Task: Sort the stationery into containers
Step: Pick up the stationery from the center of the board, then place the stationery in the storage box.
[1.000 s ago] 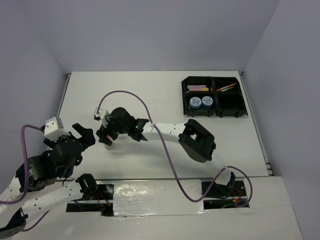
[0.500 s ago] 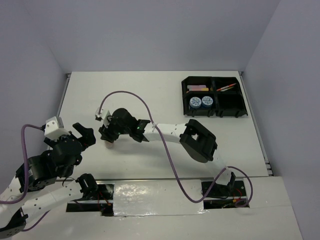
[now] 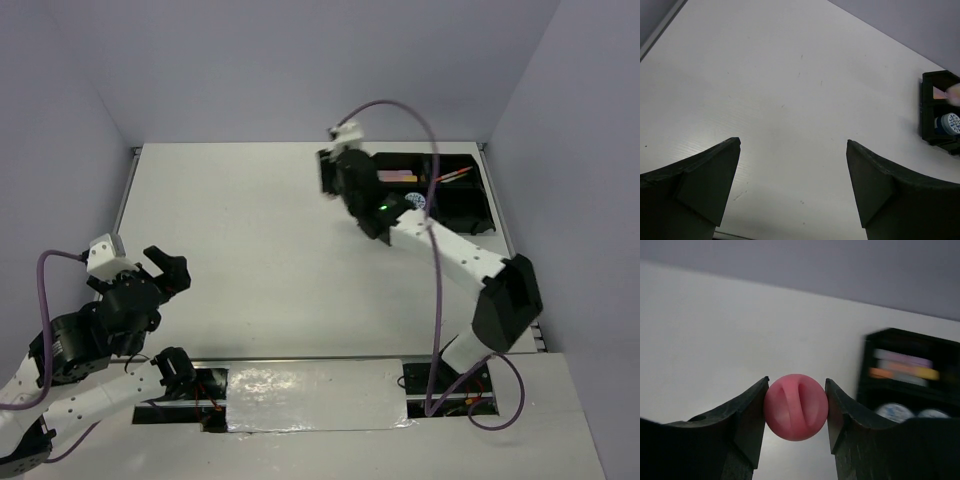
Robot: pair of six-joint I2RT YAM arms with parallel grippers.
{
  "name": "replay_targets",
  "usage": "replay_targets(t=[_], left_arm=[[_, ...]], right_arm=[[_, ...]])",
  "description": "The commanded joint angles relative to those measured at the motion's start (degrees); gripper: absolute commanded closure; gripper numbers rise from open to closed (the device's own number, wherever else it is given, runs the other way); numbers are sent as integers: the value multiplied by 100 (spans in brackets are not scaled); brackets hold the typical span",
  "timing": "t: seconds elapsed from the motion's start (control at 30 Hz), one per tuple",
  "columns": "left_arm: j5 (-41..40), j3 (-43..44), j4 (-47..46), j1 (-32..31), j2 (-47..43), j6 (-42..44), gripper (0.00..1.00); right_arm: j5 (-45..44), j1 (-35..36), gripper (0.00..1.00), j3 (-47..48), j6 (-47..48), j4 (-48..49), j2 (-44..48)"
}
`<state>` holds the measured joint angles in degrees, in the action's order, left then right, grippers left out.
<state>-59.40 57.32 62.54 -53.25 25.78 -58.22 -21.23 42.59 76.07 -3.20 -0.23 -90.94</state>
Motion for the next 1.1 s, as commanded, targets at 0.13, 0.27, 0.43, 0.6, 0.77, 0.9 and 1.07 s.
replay_targets(t=[0.13, 0.27, 0.43, 0.6, 0.77, 0.9, 1.07], left_arm=[[121, -37, -286, 26, 23, 320, 1], [148, -37, -304, 17, 59, 346, 1], [191, -63, -383, 17, 67, 425, 1], [218, -63, -427, 17, 164, 495, 1], [244, -54, -471, 26, 226, 566, 1], [244, -72, -497, 26, 226, 574, 1], [262, -72, -515, 17, 305, 601, 1]], right_arm=[[-2605, -1989, 100, -427, -978, -829, 630], [-2579, -2825, 100, -567, -1428, -760, 595], [-2404, -3580, 100, -866, -1727, -304, 445], [-2324, -3907, 100, -1217, -1693, 294, 489], [-2271, -4161, 100, -1306, -1614, 690, 200], [-2114, -4389, 100, -1349, -1508, 1165, -90], [-1823, -4654, 100, -999, -1657, 947, -555]])
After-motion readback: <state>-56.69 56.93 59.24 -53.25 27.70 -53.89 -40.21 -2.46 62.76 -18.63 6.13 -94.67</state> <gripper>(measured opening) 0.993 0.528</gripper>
